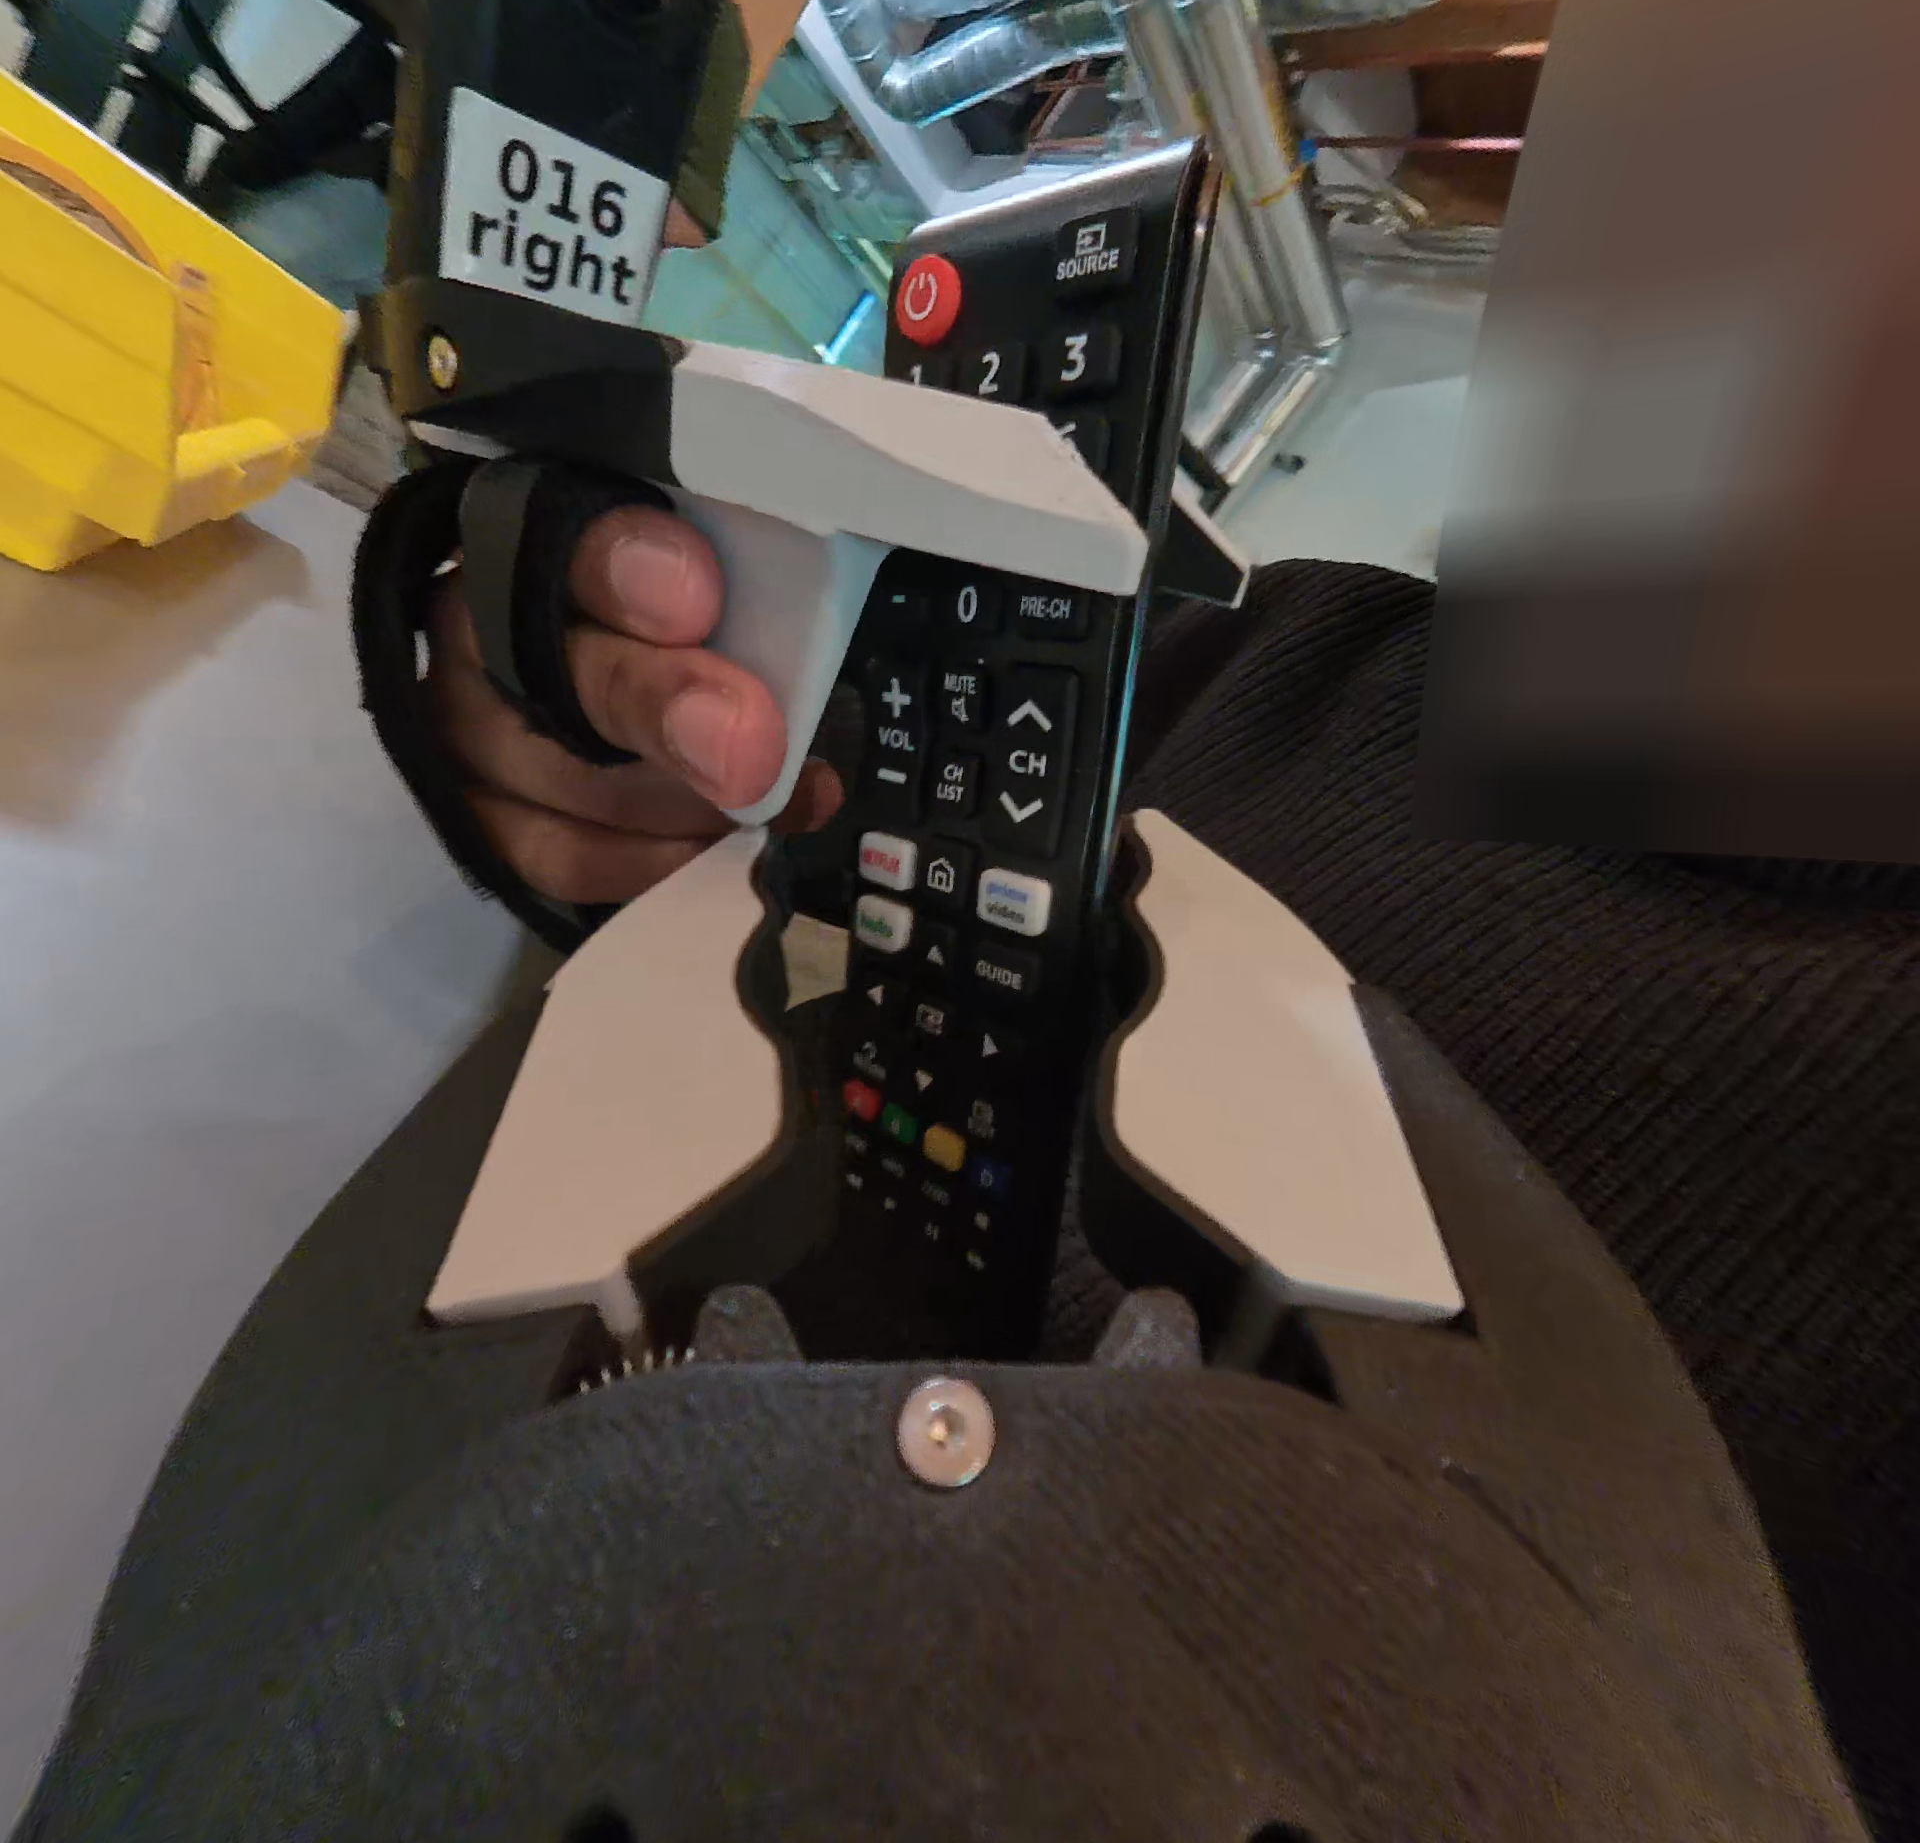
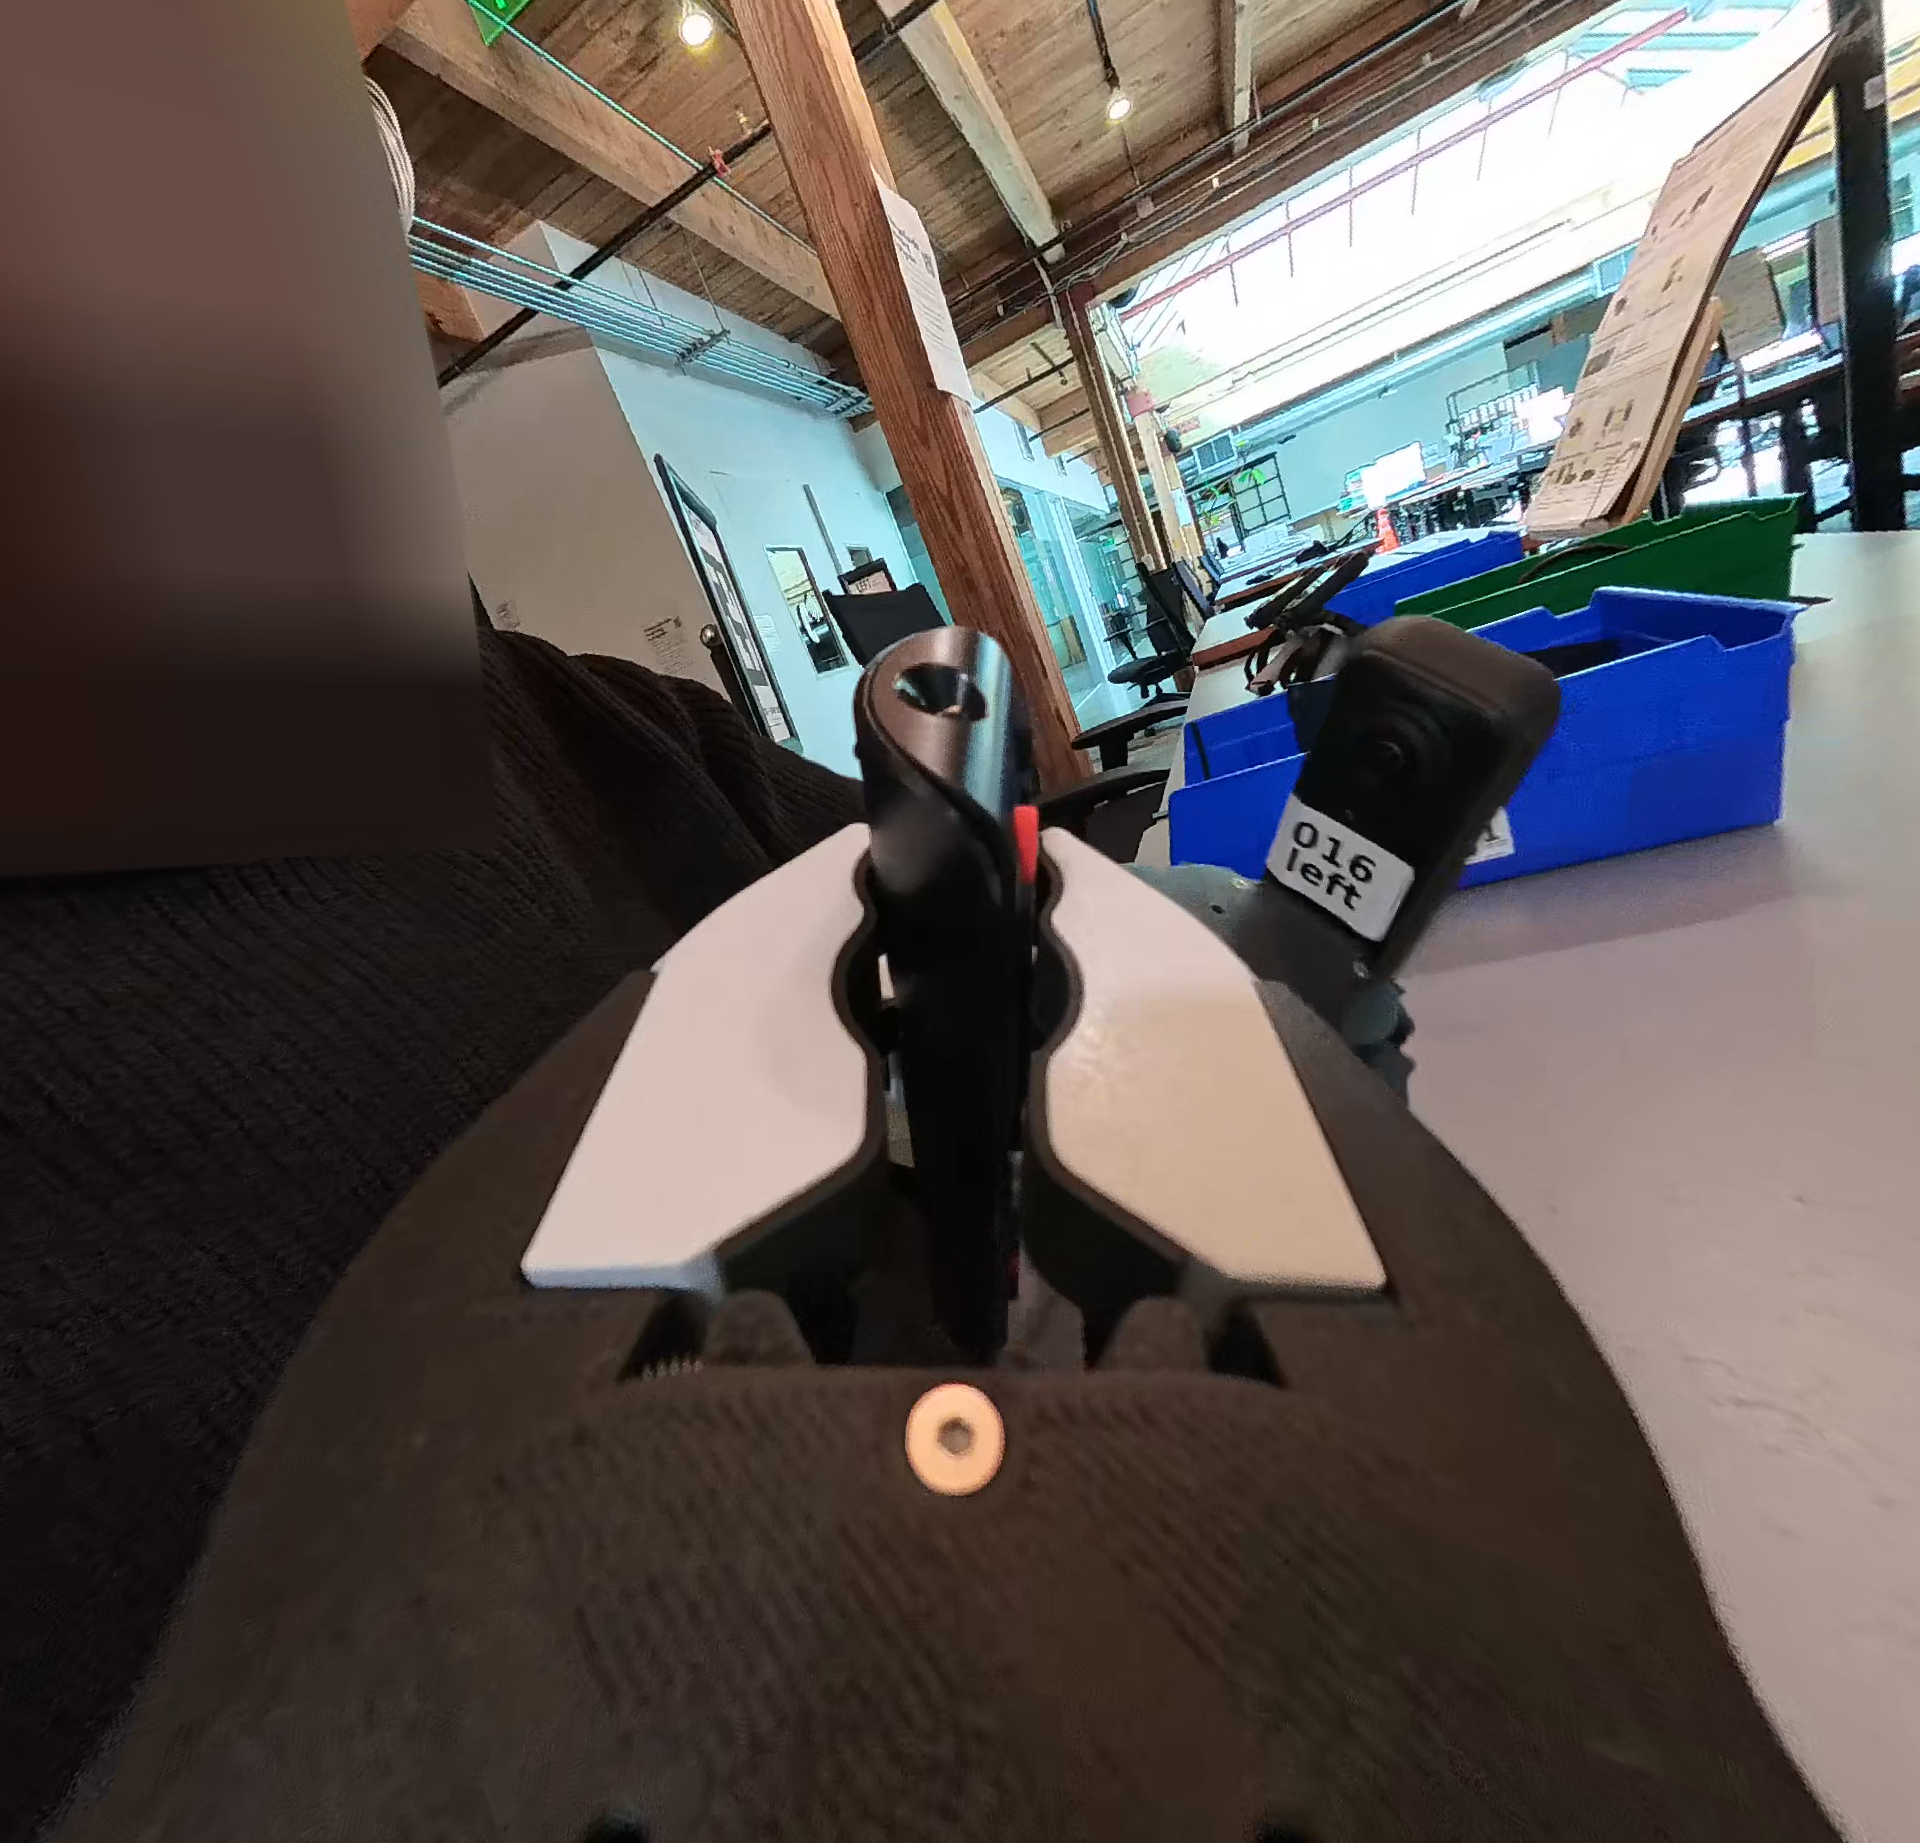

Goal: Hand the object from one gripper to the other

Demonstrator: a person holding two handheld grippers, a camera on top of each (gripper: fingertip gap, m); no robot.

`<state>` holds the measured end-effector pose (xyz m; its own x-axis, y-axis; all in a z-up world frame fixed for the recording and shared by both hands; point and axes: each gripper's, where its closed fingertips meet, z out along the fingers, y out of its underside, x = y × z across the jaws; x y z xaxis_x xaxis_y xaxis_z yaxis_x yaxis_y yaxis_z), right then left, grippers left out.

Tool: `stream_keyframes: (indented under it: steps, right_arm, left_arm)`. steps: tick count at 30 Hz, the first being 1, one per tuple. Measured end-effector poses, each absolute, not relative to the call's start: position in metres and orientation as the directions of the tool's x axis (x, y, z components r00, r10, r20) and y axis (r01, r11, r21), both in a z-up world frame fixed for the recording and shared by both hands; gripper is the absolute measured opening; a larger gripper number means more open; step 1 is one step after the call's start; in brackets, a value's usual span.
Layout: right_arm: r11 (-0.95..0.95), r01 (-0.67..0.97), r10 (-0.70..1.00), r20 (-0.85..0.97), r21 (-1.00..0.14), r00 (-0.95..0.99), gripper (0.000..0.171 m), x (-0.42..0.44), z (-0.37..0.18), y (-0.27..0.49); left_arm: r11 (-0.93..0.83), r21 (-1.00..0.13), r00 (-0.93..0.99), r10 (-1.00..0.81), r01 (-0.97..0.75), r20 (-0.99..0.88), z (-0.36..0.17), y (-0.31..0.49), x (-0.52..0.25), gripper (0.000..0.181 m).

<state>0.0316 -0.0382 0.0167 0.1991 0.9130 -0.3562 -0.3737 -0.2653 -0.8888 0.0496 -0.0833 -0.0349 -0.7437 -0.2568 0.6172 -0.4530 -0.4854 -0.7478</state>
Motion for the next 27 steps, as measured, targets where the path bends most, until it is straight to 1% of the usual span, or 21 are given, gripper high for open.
stream_keyframes:
  steps: [2,5,7,11,14,16,19,22,24,27]
  right_arm:
    - [-0.264,-0.38,0.907,-0.362,-0.886,0.214,0.025,0.037,0.018,-0.036]
    - [-0.279,-0.396,0.882,-0.396,-0.875,0.255,0.025,0.051,0.016,-0.027]
    - [-0.3,-0.415,0.855,-0.435,-0.859,0.281,0.025,0.062,0.012,-0.018]
    - [-0.342,-0.456,0.785,-0.517,-0.822,0.342,0.025,0.083,0.002,-0.001]
    - [-0.371,-0.519,0.721,-0.591,-0.77,0.362,0.025,0.101,-0.003,0.01]
    - [-0.386,-0.581,0.671,-0.65,-0.717,0.357,0.024,0.115,-0.005,0.017]
    - [-0.387,-0.67,0.629,-0.713,-0.633,0.31,0.025,0.131,-0.007,0.022]
    - [-0.402,-0.733,0.643,-0.739,-0.549,0.2,0.025,0.141,0.0,0.02]
    - [-0.419,-0.729,0.641,-0.745,-0.542,0.185,0.025,0.141,-0.002,0.019]
    - [-0.44,-0.715,0.641,-0.747,-0.544,0.175,0.025,0.138,-0.004,0.016]
  left_arm:
    - [-0.471,-0.775,-0.732,-0.327,-0.422,0.598,-0.037,-0.078,0.053,0.073]
    - [-0.44,-0.83,-0.705,-0.463,-0.343,0.537,-0.039,-0.065,0.06,0.082]
    - [-0.409,-0.865,-0.674,-0.555,-0.289,0.487,-0.041,-0.054,0.064,0.083]
    - [-0.364,-0.901,-0.589,-0.683,-0.237,0.432,-0.048,-0.031,0.074,0.082]
    - [-0.355,-0.915,-0.516,-0.756,-0.195,0.403,-0.05,-0.013,0.08,0.08]
    - [-0.329,-0.929,-0.452,-0.812,-0.169,0.37,-0.052,0.0,0.084,0.078]
    - [-0.204,-0.969,-0.365,-0.899,-0.142,0.243,-0.059,0.011,0.087,0.074]
    - [-0.058,-0.991,-0.357,-0.929,-0.123,0.099,-0.062,0.006,0.087,0.07]
    - [0.022,-0.996,-0.368,-0.93,-0.084,0.011,-0.06,0.0,0.085,0.066]
    - [0.141,-0.989,-0.419,-0.901,-0.035,-0.113,-0.061,-0.014,0.08,0.066]
